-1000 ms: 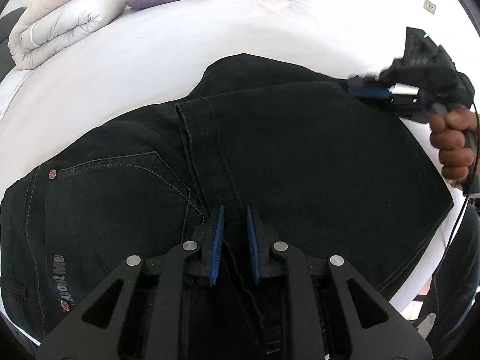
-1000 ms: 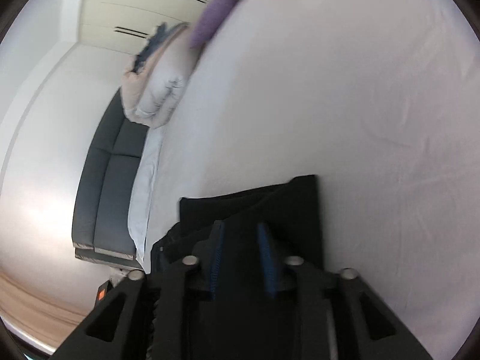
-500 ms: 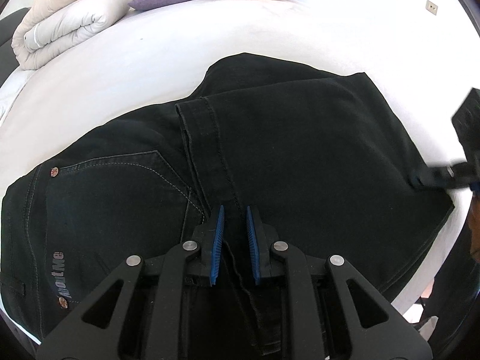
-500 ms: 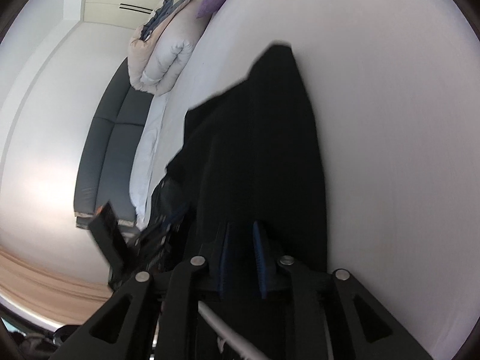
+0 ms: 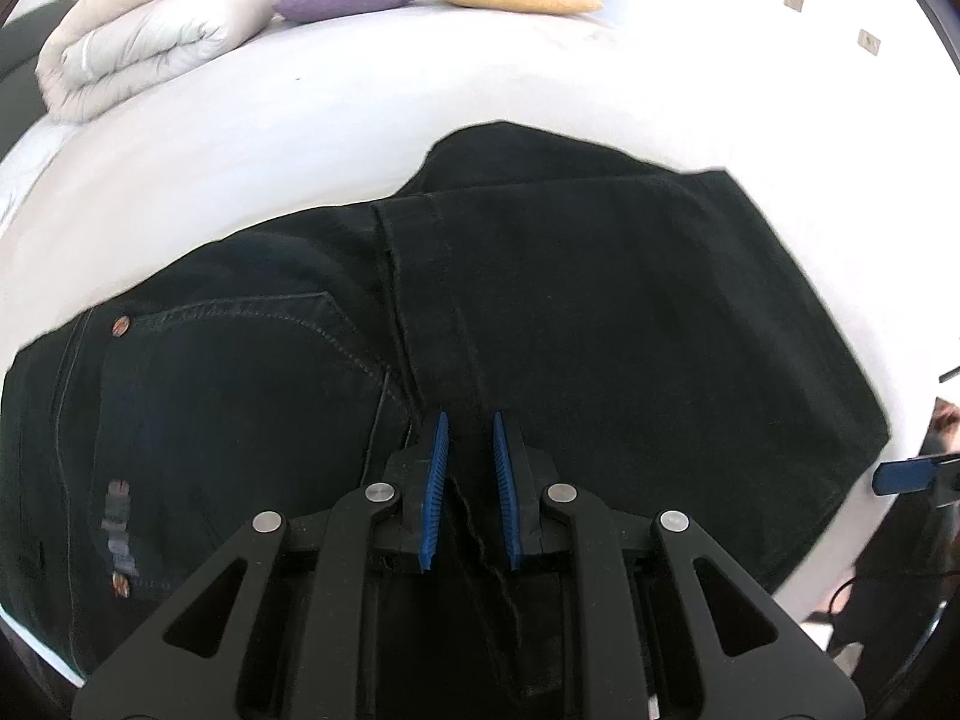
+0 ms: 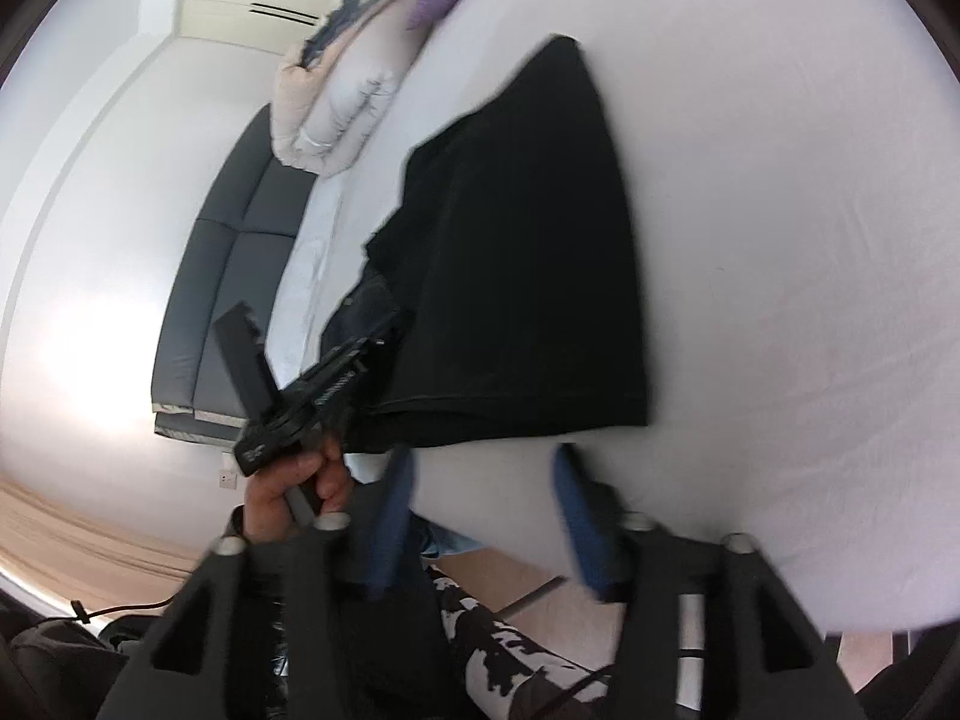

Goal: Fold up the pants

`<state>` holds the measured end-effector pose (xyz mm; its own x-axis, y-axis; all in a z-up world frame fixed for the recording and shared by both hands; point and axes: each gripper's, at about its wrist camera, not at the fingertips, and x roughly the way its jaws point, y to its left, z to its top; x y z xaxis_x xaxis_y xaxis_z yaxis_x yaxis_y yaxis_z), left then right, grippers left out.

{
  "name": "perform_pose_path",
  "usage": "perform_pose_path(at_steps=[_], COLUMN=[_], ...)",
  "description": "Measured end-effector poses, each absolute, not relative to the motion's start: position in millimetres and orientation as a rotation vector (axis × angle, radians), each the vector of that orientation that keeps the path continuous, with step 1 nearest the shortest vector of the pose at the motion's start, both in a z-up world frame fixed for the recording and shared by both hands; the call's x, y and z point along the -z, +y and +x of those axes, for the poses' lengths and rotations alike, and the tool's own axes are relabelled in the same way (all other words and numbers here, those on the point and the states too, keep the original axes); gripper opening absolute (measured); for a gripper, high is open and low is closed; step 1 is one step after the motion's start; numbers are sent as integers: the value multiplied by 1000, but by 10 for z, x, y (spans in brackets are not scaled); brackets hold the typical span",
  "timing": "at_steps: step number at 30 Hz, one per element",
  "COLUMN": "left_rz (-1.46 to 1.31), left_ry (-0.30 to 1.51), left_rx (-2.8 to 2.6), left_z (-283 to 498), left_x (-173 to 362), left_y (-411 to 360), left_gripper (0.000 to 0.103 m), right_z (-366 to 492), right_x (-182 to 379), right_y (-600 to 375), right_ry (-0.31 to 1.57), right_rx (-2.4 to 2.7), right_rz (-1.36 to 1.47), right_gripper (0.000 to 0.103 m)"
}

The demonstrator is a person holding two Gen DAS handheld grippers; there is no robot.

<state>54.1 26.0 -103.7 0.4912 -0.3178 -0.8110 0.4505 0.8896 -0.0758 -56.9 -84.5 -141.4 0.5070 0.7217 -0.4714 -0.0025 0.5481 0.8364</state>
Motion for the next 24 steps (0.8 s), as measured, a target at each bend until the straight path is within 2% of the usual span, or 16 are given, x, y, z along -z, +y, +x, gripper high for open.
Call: perform_pose_path(at_steps=[8, 9, 11, 12, 13, 18, 24], left_rz=[-136, -184, -273, -331, -389, -662, -904], left_ry=[899, 883, 859, 840, 813, 799, 841], left_rx=[412, 400, 371, 347, 317, 245, 242], left_z=[181, 111, 8, -52, -105, -279, -212], left_x=[763, 724, 669, 653, 629, 780, 1114], left_y=[1078, 1247, 1571, 1756, 1946, 2656, 3046], left_gripper=[16, 22, 61, 89, 93, 93, 93], right_z=[-278, -221, -111, -28, 28, 329, 631], right_x=[1138, 1129, 1115, 1112, 1106, 1069, 1183], right_y=[-642, -579, -464, -377, -320, 38, 300], right_ry=[859, 857, 862, 867, 872, 920, 989], right_rx=[-586, -598, -614, -622, -622, -636, -653], right_rz=[871, 864, 860, 854, 848, 761, 725], right_gripper=[63, 63, 63, 63, 63, 63, 53])
